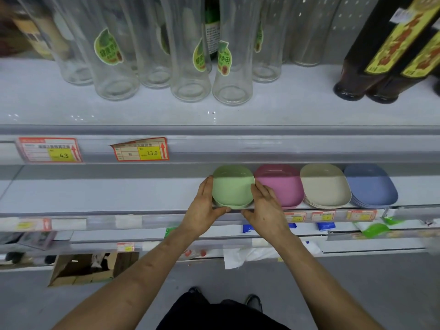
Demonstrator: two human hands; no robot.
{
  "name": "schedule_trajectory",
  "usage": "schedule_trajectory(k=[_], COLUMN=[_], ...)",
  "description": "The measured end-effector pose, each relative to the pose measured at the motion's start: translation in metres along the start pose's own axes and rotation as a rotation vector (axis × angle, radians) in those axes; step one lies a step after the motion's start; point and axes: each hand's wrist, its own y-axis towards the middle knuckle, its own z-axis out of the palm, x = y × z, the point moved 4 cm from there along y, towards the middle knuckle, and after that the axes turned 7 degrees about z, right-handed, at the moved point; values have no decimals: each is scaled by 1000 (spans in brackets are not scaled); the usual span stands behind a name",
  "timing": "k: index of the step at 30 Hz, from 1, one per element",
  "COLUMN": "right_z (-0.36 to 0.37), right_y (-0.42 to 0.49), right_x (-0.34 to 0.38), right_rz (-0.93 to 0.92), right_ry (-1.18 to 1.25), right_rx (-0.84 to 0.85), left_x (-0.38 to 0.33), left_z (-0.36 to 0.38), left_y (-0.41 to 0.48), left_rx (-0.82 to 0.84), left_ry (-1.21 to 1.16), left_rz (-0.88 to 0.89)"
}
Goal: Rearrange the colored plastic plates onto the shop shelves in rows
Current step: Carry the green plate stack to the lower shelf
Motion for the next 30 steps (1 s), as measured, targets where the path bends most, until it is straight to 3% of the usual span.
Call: schedule_trajectory(k=[21,30], right_z=[-4,-18], right_y=[-11,-18], right_x=[3,0], right_rz=[30,-132], right_ry=[-15,46], right_rx=[47,76], left_x=[-4,-14], left_z=[0,-15], left_y=[-9,-44], left_rx=[39,-109], left_ry=[8,74], left_rz=[-43,-218])
